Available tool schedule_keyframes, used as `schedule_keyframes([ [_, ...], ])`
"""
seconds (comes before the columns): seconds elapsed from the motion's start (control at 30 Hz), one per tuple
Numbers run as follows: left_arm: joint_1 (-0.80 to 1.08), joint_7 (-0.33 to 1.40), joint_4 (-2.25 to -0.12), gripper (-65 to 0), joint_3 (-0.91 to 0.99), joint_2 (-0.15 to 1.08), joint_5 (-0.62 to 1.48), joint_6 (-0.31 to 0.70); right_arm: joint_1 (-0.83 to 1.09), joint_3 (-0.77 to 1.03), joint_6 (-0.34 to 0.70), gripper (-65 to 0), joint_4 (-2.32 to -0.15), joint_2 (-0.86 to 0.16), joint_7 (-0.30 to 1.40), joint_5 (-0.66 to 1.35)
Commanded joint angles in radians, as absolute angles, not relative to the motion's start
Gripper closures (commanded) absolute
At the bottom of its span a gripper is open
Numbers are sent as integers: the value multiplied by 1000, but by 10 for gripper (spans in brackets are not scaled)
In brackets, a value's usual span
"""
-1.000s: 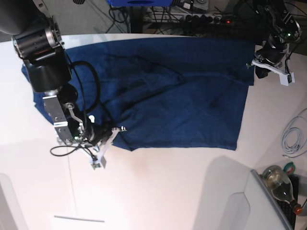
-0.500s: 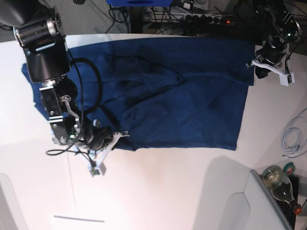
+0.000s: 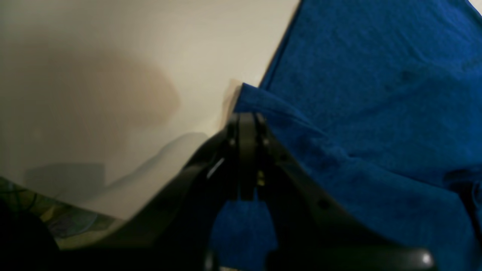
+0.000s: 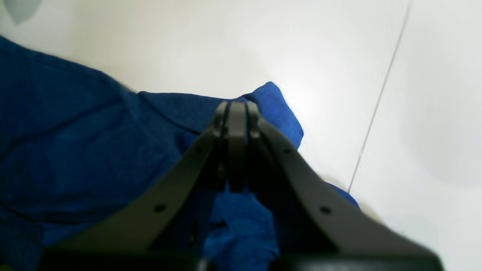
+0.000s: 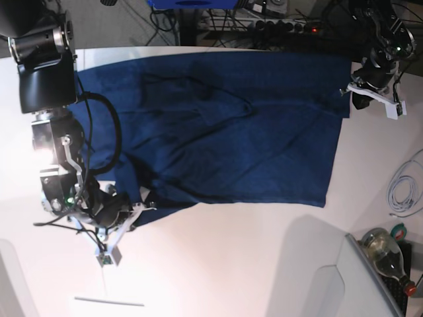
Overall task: Layout the t-shirt on the table in an organized manner, then fold the t-shirt properly
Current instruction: 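Grasp the shirt hem corner with the right gripper and drag it outward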
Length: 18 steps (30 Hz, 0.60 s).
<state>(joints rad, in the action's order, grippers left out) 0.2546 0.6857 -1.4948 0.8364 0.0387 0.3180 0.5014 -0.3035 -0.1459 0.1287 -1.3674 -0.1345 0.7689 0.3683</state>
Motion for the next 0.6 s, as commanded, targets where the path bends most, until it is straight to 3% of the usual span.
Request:
schedule_keyframes([
  [0.0,252,667,-1509,0,839,51,331,506,-334,-142,130,0,-1405,-139,742,378],
  [0.37,251,667,-1461,0,840,67,332,506,-357,-140,130,0,-1451,-139,734,378],
  [0.57,252,667,-1461,0,840,81,335,506,-357,-140,130,0,-1451,-139,650,378],
])
